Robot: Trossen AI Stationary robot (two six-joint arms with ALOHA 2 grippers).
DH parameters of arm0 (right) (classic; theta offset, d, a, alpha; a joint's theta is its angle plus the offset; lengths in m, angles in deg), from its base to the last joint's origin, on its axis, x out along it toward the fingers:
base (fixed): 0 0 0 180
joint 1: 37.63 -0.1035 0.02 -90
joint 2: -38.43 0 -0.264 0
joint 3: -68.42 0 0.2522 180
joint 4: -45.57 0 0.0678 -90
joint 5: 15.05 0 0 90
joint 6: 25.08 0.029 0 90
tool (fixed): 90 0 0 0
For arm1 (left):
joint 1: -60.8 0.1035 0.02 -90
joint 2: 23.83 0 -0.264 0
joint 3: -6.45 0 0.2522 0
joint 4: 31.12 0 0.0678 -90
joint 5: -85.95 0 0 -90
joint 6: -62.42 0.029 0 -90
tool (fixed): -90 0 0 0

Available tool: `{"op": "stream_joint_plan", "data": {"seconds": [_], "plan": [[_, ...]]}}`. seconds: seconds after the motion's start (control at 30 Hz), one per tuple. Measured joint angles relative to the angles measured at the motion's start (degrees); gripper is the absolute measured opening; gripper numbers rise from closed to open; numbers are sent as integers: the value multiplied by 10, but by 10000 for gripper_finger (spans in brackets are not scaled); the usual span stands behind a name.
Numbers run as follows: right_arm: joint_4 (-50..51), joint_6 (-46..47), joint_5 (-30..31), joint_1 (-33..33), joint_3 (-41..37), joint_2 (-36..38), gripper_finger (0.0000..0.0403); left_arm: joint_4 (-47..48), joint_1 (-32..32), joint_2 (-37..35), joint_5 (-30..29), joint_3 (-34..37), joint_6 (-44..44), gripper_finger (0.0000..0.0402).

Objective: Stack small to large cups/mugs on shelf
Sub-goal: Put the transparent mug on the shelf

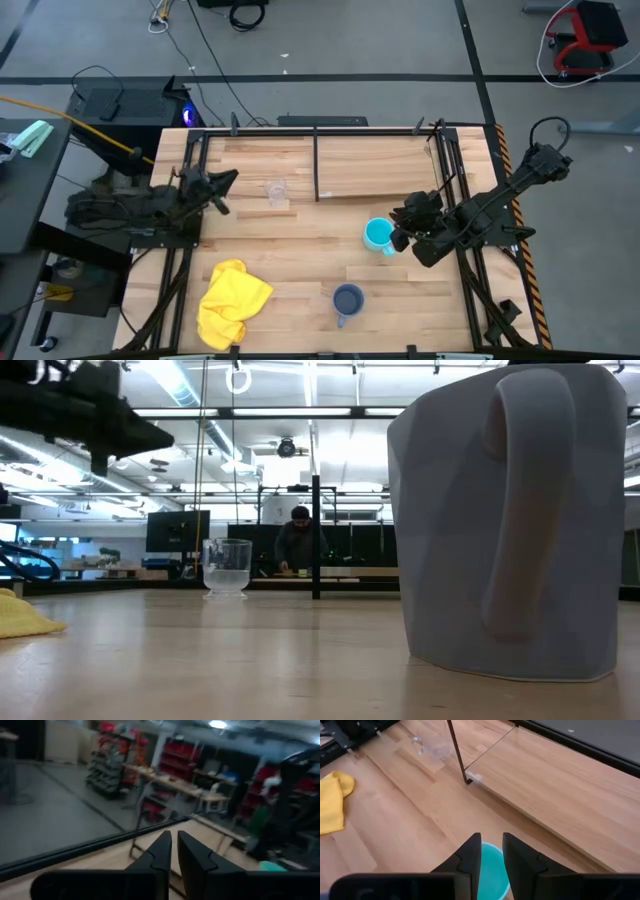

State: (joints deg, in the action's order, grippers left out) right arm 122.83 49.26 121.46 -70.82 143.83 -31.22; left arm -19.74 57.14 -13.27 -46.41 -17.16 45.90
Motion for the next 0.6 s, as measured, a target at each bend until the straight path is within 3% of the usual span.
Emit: {"op": "stream_joint_plan", "data": {"seconds": [0.13,0.27,0.43,0.6], "plan": [[0,0,0,0,0,0,87,68,55,104,62,-67,-24,45],[0,0,0,0,0,0,86,217,130,225,110,-171,-59,39],[0,0,-1,0,0,0,87,379,253,369,262,-302,-78,25],[0,-6,-3,-2,0,0,86,406,334,483,425,-389,-29,22]]}}
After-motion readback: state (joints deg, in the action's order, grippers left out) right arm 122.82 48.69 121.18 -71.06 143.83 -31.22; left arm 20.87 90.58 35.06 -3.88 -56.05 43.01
